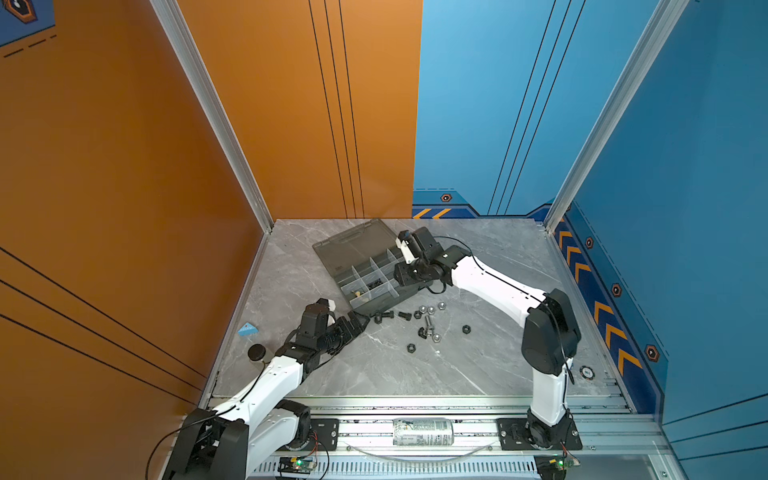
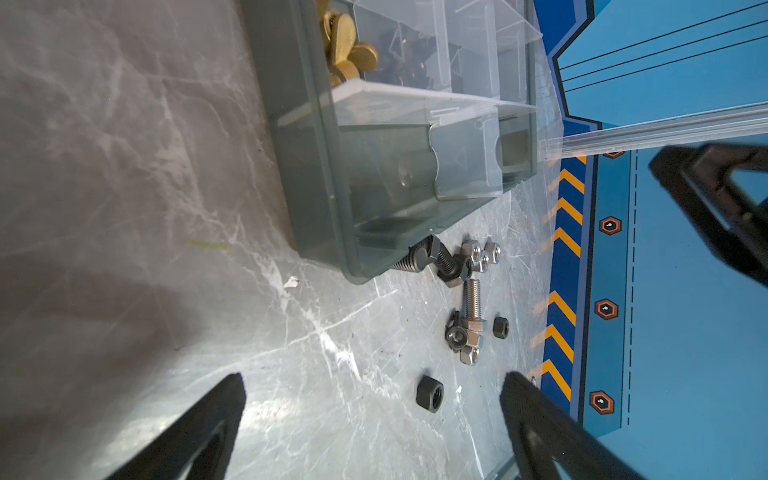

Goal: Sort the screws and nuts into containers
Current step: 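Return the open right gripper to the pile above another black wing nut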

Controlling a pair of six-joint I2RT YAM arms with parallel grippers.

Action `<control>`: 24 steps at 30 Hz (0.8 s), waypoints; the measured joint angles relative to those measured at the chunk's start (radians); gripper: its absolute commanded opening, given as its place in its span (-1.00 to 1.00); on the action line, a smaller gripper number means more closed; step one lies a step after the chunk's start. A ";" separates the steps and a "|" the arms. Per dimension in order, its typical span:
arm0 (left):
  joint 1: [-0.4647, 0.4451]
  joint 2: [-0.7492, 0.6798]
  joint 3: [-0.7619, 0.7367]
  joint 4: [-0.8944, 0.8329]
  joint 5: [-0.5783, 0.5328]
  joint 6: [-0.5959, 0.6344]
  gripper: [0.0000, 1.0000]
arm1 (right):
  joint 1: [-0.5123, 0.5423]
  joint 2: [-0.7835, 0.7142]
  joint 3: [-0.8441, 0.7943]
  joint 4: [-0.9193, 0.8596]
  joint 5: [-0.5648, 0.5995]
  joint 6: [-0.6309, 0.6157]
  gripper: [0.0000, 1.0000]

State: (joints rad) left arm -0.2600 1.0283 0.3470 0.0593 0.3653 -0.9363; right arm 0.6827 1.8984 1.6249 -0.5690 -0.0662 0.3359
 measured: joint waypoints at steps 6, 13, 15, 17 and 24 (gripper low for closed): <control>0.000 0.000 0.001 -0.006 0.000 0.000 0.95 | -0.016 -0.098 -0.253 -0.025 0.019 0.133 0.07; 0.000 0.000 0.002 -0.015 0.000 0.000 0.95 | 0.029 -0.157 -0.397 -0.032 0.014 0.217 0.07; 0.000 0.000 0.002 -0.019 0.000 0.000 0.95 | 0.048 -0.169 -0.410 -0.032 0.013 0.229 0.06; 0.000 0.000 0.002 -0.019 0.000 0.000 0.95 | 0.066 -0.172 -0.412 -0.030 0.010 0.238 0.05; 0.000 0.000 0.002 -0.025 0.000 0.000 0.95 | 0.109 -0.174 -0.412 -0.030 0.006 0.257 0.04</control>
State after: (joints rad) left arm -0.2600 1.0283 0.3485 0.0345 0.3653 -0.9363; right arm 0.7918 1.7248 1.2129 -0.5987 -0.0597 0.5930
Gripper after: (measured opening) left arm 0.976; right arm 0.526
